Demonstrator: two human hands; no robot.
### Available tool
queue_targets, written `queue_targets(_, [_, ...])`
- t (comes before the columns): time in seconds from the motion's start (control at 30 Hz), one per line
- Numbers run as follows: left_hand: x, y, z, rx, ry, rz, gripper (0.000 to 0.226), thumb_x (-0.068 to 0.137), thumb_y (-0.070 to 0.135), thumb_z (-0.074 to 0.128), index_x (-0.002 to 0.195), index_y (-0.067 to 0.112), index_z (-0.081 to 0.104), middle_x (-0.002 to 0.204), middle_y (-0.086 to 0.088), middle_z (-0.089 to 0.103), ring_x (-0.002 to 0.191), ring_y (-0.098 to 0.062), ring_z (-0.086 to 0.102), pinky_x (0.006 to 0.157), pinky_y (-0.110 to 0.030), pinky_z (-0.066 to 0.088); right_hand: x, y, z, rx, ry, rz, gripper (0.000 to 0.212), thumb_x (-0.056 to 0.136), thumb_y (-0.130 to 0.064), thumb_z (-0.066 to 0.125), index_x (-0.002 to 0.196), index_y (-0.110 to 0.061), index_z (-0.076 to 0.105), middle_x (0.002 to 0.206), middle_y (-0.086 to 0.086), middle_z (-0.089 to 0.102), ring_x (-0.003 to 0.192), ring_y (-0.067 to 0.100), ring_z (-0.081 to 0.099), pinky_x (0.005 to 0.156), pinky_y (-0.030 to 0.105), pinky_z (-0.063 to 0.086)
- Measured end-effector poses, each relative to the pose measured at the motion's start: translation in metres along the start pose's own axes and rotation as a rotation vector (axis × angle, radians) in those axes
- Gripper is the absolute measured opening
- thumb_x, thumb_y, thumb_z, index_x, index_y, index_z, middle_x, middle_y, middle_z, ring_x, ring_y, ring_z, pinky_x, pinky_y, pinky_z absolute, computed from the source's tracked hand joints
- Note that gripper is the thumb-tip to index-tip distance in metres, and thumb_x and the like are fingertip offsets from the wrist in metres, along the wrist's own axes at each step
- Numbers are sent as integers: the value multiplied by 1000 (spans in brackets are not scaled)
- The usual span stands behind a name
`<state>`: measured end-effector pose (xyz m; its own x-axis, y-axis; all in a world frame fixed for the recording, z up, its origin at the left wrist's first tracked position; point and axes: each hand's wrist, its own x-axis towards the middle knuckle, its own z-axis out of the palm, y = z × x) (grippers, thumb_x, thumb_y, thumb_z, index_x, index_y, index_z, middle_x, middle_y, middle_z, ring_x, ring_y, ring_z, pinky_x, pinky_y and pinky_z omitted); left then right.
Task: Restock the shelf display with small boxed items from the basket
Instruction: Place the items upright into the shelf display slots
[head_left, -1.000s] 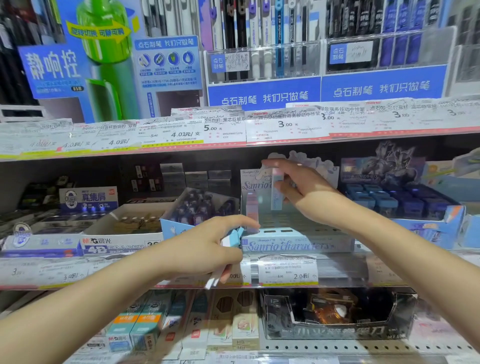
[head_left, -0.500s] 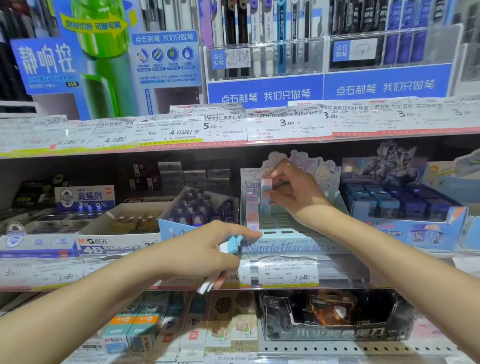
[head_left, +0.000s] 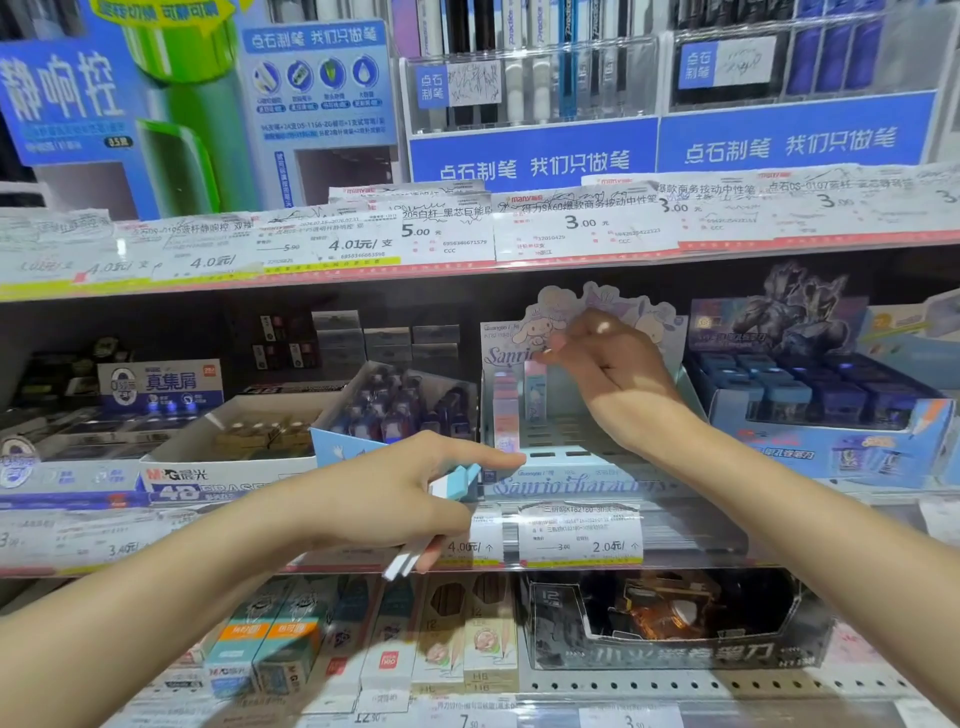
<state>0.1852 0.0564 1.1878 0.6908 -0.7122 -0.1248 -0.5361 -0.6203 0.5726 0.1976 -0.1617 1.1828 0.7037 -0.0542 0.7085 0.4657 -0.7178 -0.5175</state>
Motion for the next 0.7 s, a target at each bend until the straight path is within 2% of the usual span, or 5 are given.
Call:
queue_targets(0.13, [-1, 2, 0, 8, 13, -8, 65, 84, 4, 47, 129, 51, 42, 68, -11, 71, 48, -9, 52, 79, -36, 52, 0, -6, 0, -111, -66, 66, 56, 86, -50, 29, 86, -17, 75, 102, 9, 67, 97, 26, 60, 88, 44, 46])
queue_targets(0.27, [0, 5, 0, -38, -1, -3, 62, 86, 3, 45, 129, 47, 44, 44, 2, 59, 43, -11, 42, 56, -26, 40, 1, -6, -1, -81, -95, 91, 46, 96, -37, 35, 85, -16, 75, 93, 2, 70, 98, 25, 61, 88, 40, 45])
queue_targets(0.37, [3, 4, 0, -147, 53, 29, 49, 88, 6, 48, 125, 38, 50, 43, 1, 57, 43, -15, 38, 50, -25, 35, 1, -6, -1, 45, -81, 135, 44, 97, -35, 33, 78, -24, 71, 67, -9, 58, 73, 15, 58, 74, 34, 42])
queue_targets(0.47, [5, 2, 1, -346, 89, 103, 39, 86, 19, 56, 123, 28, 52, 46, 0, 58, 50, -20, 49, 69, -41, 46, -6, -18, -4, 197, -78, 101, 27, 96, -25, 38, 91, -24, 64, 67, -9, 56, 56, -2, 51, 63, 19, 36])
queue_targets(0.7, [6, 2, 4, -725, 94, 228, 29, 75, 29, 62, 97, 10, 61, 47, -1, 56, 43, -14, 40, 47, -29, 22, -34, -56, -13, 361, -305, -1, 11, 83, -23, 64, 93, -23, 69, 77, -2, 66, 60, 5, 54, 55, 17, 43])
